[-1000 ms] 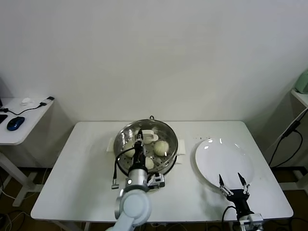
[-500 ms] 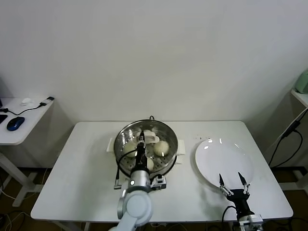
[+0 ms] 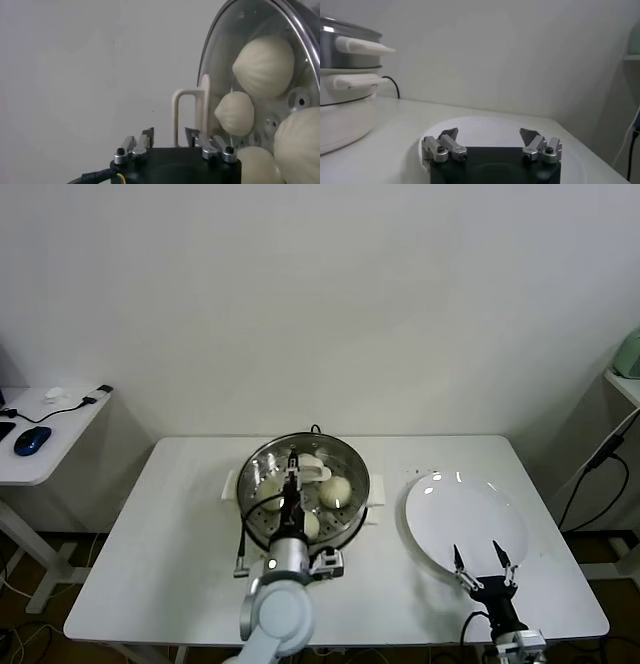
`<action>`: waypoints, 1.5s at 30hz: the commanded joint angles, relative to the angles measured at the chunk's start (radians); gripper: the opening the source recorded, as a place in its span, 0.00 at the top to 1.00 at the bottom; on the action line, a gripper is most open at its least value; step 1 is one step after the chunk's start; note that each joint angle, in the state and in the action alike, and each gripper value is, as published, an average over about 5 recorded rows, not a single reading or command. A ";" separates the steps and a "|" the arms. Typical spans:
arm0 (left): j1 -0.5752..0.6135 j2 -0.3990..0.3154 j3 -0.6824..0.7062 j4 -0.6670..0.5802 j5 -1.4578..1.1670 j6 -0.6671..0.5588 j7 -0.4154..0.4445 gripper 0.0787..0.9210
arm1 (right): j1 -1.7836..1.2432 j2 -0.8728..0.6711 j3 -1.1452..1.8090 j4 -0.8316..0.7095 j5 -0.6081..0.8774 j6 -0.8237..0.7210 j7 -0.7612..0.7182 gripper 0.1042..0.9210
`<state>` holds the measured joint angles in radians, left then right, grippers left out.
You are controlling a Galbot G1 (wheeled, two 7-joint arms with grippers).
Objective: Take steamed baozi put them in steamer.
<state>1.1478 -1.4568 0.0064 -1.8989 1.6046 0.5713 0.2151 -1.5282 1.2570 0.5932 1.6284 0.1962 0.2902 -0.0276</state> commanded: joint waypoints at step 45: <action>0.454 0.173 -0.809 0.092 -1.915 -0.661 -0.186 0.12 | -0.020 0.010 -0.016 0.067 0.173 0.053 0.006 0.12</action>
<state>1.5475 -1.2970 -0.7484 -1.9357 -0.0804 -0.0003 0.0122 -1.5482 1.2653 0.5808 1.6978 0.3483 0.3374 -0.0235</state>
